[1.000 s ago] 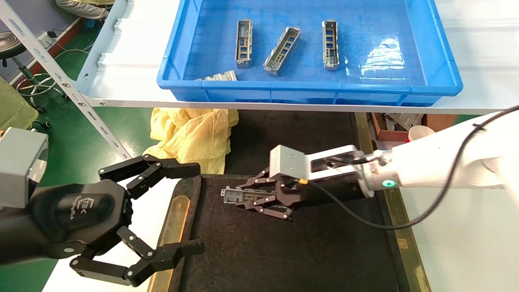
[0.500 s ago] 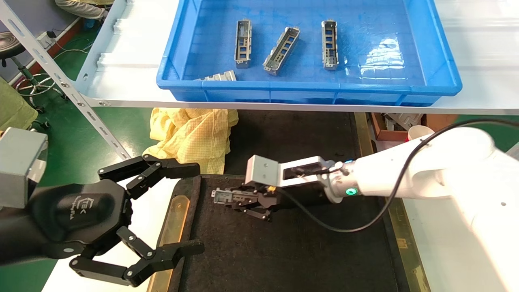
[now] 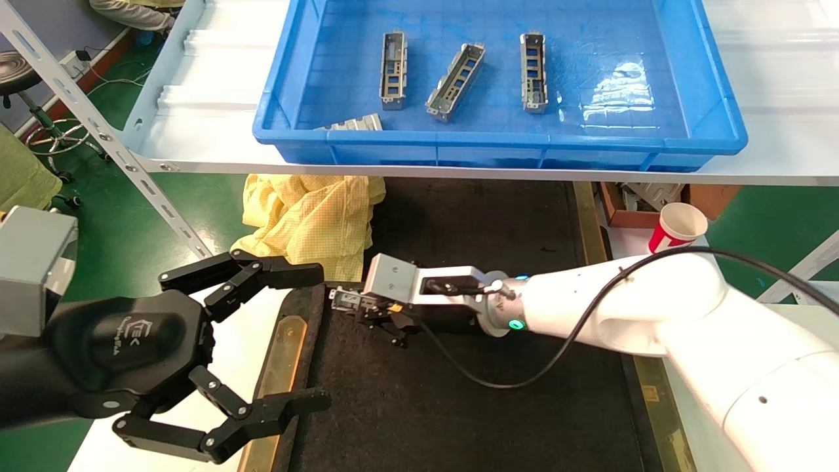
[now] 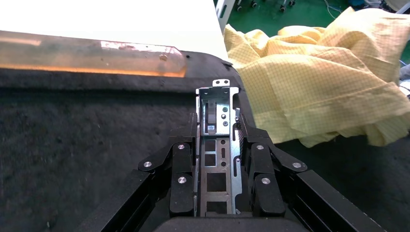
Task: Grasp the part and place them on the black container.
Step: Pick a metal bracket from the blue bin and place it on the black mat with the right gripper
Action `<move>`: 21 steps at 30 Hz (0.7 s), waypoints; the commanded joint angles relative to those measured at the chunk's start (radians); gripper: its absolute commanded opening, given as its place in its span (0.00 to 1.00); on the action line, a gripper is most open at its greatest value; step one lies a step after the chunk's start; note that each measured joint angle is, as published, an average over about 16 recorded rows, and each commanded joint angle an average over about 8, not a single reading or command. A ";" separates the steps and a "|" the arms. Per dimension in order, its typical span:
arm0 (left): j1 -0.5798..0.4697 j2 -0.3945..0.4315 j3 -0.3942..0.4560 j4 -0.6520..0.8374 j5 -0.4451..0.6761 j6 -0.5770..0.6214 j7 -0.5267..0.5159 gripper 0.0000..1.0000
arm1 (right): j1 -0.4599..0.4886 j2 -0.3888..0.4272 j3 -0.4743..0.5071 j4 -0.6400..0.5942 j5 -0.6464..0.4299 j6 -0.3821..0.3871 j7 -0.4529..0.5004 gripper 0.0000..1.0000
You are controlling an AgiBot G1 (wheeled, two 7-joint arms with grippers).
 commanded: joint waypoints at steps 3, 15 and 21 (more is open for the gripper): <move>0.000 0.000 0.000 0.000 0.000 0.000 0.000 1.00 | -0.012 0.000 -0.049 0.049 0.029 0.056 0.029 0.00; 0.000 0.000 0.000 0.000 0.000 0.000 0.000 1.00 | -0.008 0.002 -0.174 0.092 0.103 0.094 0.060 0.00; 0.000 0.000 0.000 0.000 0.000 0.000 0.000 1.00 | -0.003 0.003 -0.218 0.091 0.132 0.105 0.058 0.00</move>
